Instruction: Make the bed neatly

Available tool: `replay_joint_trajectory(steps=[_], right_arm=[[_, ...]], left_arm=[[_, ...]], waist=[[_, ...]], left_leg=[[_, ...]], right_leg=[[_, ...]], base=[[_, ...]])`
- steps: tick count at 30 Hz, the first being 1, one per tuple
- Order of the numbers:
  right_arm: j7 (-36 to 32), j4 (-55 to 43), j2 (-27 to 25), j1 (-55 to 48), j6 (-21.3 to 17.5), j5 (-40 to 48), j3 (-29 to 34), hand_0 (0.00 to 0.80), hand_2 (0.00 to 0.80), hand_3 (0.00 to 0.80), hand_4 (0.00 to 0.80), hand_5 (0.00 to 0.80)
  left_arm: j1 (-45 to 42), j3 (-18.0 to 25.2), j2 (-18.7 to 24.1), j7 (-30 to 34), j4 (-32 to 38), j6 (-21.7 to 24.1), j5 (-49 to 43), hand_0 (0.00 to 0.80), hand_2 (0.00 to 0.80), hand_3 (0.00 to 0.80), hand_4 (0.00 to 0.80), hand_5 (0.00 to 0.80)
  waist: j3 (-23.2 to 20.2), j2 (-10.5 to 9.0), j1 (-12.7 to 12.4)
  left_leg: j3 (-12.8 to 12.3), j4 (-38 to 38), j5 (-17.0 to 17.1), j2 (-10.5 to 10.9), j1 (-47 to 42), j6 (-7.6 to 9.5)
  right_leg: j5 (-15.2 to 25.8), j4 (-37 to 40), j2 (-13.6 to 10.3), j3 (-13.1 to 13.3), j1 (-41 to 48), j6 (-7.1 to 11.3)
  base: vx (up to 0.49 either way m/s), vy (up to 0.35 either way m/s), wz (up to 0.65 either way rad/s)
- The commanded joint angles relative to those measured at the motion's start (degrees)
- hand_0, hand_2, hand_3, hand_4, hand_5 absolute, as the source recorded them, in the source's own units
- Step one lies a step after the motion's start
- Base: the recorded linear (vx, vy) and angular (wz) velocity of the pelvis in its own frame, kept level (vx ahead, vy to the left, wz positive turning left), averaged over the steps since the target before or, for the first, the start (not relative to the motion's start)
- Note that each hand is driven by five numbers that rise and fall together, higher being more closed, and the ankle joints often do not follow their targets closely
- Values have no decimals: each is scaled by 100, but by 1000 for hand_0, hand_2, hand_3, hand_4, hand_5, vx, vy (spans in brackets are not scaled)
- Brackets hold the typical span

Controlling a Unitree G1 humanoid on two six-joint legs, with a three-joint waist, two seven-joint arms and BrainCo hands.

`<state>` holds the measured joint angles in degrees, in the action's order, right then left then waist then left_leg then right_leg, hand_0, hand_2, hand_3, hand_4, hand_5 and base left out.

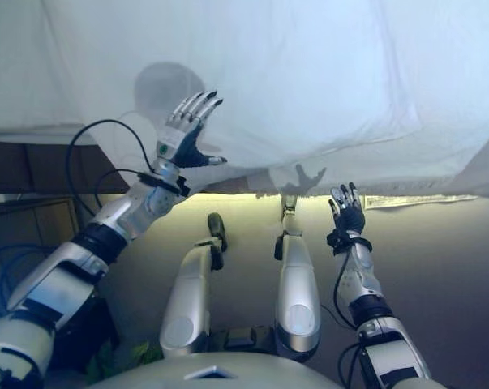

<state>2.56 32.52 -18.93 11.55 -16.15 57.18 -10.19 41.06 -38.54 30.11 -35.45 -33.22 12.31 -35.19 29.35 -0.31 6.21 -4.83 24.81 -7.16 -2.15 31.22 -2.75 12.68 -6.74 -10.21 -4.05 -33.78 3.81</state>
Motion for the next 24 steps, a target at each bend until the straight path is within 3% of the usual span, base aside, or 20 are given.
replay_joint_trajectory(steps=[1,9,17,18,19,20,24], right_arm=[[134,-762,-204,-239,-408,134,-15,0,0,0,0,0],[-166,-1104,-276,-632,-563,351,106,0,0,0,0,0],[-281,-1267,-261,-555,-817,374,-57,0,0,0,0,0],[-270,-1279,-253,-532,-847,364,-81,0,0,0,0,0],[-250,-1303,-252,-525,-858,355,-94,0,0,0,0,0],[-225,-1352,-272,-526,-876,334,-100,0,0,0,0,0],[-121,-1547,-351,-549,-883,289,-87,0,0,0,0,0]], left_arm=[[334,176,60,-520,-109,-391,-698,0,0,0,0,0],[564,228,93,-1270,-803,-1177,-1517,0,0,0,0,0],[1010,200,-58,-1501,-1336,-2207,-1776,0,0,0,0,0],[1069,167,-81,-1426,-1448,-2387,-1732,386,386,386,386,386],[1100,149,-86,-1404,-1490,-2448,-1698,515,515,515,515,515],[1138,138,-80,-1316,-1504,-2542,-1635,781,781,781,781,781],[1168,132,-63,-1145,-1374,-2594,-1489,800,800,800,800,800]], waist=[[45,-22,128],[45,-101,353],[45,-197,417],[45,-211,434],[45,-212,444],[45,-199,456],[45,-136,465]], left_leg=[[86,-189,787,-38,698,34],[5,-4,713,-10,1132,85],[-15,86,721,-32,1613,99],[-27,57,750,-38,1658,93],[-32,33,771,-36,1681,90],[-43,-6,802,-28,1711,89],[-54,-114,862,3,1752,86]], right_leg=[[-671,-969,-446,135,-184,654],[-590,-1094,-380,337,-767,648],[-527,-1171,-344,375,-1327,641],[-519,-1168,-332,379,-1389,644],[-513,-1163,-327,386,-1426,644],[-499,-1153,-320,395,-1480,643],[-485,-1143,-326,403,-1593,645]], base=[[-63,8,-7],[-42,30,-11],[-43,-6,-8],[0,0,0],[0,0,0],[0,0,0],[-4,36,0]])
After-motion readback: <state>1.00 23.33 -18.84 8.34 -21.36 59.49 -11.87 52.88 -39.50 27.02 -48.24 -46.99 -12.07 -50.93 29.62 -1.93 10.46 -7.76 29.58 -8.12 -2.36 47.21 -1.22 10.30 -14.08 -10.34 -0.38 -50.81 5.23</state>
